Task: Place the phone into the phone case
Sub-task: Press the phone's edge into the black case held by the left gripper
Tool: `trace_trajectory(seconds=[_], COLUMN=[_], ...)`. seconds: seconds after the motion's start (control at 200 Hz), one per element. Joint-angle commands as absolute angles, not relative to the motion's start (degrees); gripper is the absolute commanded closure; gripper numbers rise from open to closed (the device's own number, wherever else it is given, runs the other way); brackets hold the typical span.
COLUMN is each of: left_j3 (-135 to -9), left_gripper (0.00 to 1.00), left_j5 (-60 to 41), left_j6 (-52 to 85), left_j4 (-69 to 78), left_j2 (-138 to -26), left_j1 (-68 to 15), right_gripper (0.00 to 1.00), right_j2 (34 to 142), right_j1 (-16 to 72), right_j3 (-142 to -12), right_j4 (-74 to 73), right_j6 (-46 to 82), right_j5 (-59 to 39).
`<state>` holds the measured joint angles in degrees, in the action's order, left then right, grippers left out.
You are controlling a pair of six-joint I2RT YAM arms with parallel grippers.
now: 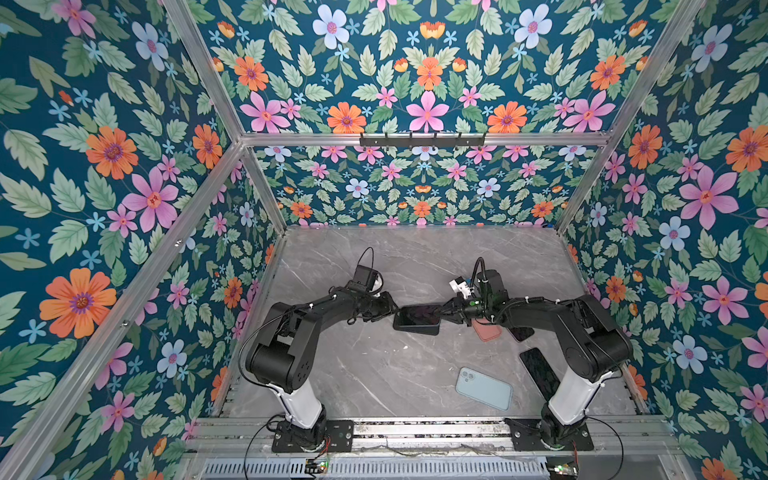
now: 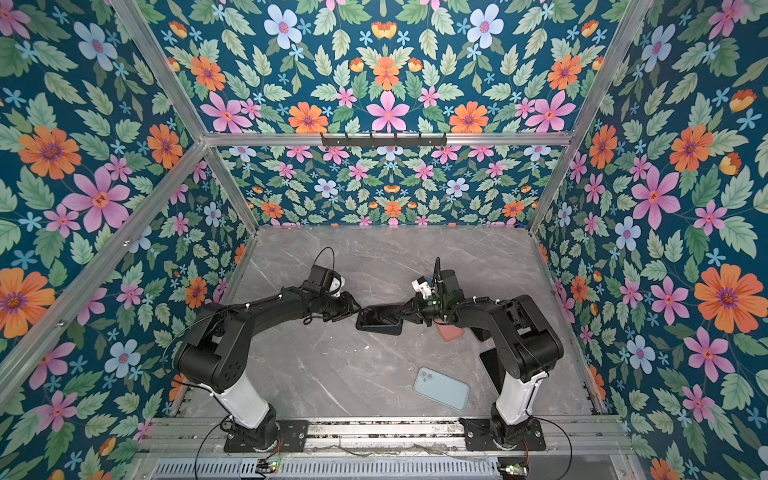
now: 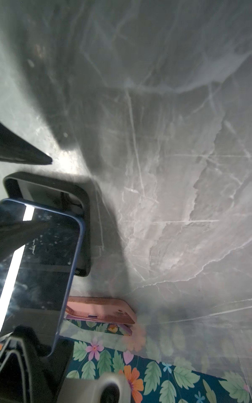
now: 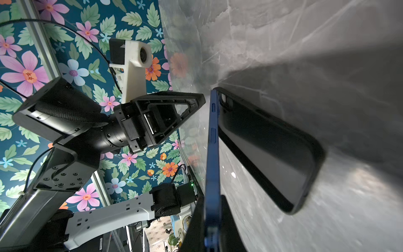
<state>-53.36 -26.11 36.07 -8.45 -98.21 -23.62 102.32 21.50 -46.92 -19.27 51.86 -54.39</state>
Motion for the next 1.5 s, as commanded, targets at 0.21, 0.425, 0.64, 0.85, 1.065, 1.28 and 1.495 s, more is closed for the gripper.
trace_trajectory(seconds=[0.21,0.425,0.64,0.85,1.065,1.28,1.495], left_j3=[-52.12,-50.9,-50.45,-49.45,-48.05,-46.86,-45.79], left_gripper=[0.56,0.56,0.56,0.56,0.56,0.56,0.57], left_j5=[-28.16,-29.36,-30.33,-31.03,-31.2,-31.2,-31.3], left_j6=[37.69,38.06,38.4,39.07,39.55,40.12,40.69], left_j4=[-5.54,-4.02,-2.58,-1.2,-0.27,0.18,1.04], left_j2=[-98.57,-99.12,-100.09,-100.07,-99.43,-98.14,-97.3], left_j1=[-23.69,-23.65,-23.64,-23.6,-23.65,-23.73,-24.16], right_gripper=[1.0,1.0,1.0,1.0,1.0,1.0,1.0], right_j2=[105.34,107.71,109.63,110.64,112.26,112.91,114.06], right_j1=[21.48,21.53,21.49,21.58,22.31,23.06,24.38], right_j3=[-47.69,-48.7,-50.1,-50.2,-51.09,-51.45,-51.7], right_j4=[-19.03,-16.33,-12.19,-11.1,-10.08,-8.26,-7.67], right_j6=[49.58,48.22,46.33,46.05,45.63,45.47,45.84], right_j5=[-56.34,-56.43,-56.89,-55.81,-54.84,-53.12,-51.51])
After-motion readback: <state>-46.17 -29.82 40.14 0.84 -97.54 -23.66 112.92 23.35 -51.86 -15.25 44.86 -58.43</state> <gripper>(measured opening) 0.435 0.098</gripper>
